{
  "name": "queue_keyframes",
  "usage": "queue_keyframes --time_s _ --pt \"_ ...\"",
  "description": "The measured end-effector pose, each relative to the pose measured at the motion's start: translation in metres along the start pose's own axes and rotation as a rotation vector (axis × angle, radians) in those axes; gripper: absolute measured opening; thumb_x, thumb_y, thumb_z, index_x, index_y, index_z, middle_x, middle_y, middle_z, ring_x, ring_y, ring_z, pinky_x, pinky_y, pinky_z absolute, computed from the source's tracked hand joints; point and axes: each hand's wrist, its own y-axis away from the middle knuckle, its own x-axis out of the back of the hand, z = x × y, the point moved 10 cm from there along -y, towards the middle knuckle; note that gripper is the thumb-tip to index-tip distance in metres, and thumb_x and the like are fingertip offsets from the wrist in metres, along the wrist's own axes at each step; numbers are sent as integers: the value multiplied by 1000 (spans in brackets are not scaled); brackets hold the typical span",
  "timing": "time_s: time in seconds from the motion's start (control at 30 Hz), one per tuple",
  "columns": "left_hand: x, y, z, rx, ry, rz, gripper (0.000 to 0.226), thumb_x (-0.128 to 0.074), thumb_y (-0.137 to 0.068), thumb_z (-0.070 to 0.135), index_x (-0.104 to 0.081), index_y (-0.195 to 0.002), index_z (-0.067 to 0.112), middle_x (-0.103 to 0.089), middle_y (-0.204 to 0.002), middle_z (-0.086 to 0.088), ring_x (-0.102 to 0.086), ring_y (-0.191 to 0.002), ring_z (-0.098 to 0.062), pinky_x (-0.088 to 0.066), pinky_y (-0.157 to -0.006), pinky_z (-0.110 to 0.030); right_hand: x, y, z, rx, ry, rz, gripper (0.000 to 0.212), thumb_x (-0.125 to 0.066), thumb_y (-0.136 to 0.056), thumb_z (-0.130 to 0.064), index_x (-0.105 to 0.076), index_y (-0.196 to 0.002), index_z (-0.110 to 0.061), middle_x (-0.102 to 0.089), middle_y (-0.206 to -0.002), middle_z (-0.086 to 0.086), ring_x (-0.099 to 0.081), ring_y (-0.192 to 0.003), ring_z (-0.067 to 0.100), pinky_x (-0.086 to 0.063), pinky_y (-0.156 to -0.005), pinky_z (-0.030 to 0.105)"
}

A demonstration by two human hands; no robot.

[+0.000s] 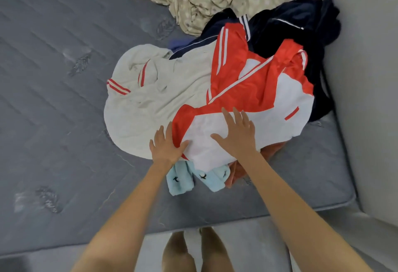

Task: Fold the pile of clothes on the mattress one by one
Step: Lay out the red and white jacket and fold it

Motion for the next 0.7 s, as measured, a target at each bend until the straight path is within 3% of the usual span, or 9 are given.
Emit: queue_keyframes --time_s 0.1,0.2,0.27,0.37,0.5,0.6,0.7 --pt "-25 -9 -15 109 173 -25 92 -54 -87 60 -7 -154 18 -22 -157 -11 -24 -143 -30 -22 -115 -49 -20 -27 -9 87 2 -17 84 -55 -88 -57 -9 -154 -29 -5 -162 7 1 -149 30 -8 -117 51" --pt "-63 -2 -37 408 705 -124 90 -62 -90 42 -7 -152 7 -30 -153 -14 -35 -137 -32 -33 -107 -39 -33 -54 -30 213 107 -25 87 -58 -88 -54 -8 -154 -28 -5 -162 6 1 -149 30 -5 -118 51" --pt "-82 5 -44 591 988 -164 76 -62 -92 34 -20 -147 4 -38 -148 -15 -42 -132 -30 -35 -106 -36 -38 -70 -42 276 179 -27 87 -60 -88 -52 -10 -154 -26 -13 -161 7 -8 -148 30 -7 -117 52" --pt "-83 6 -39 579 1105 -152 52 -58 -95 27 -38 -137 5 -49 -138 -12 -51 -120 -26 -41 -97 -34 -39 -83 -49 285 234 -4 70 -60 -89 -49 -33 -146 -20 -39 -146 9 -28 -137 29 -12 -115 49" --pt "-75 12 -21 499 1091 -170 32 -60 -93 17 -59 -119 -2 -64 -116 -15 -59 -97 -23 -47 -82 -30 -31 -79 -48 299 156 10 35 -56 -92 -43 -64 -110 -14 -61 -112 5 -46 -115 26 -24 -103 40" --pt "-49 17 -10 362 1022 -99 21 -59 -93 11 -63 -109 -3 -64 -99 -13 -59 -87 -22 -48 -73 -28 -12 -60 -46 307 -100 14 27 -61 -91 -36 -66 -89 -9 -61 -86 9 -54 -91 28 -38 -83 37" --pt "-2 29 -13 294 1197 91 6 -58 -93 7 -60 -90 11 -59 -80 -2 -54 -71 -13 -47 -72 -34 16 -34 -41 241 -377 30 24 -64 -91 -30 -54 -74 -17 -48 -64 -5 -47 -67 17 -31 -65 28"
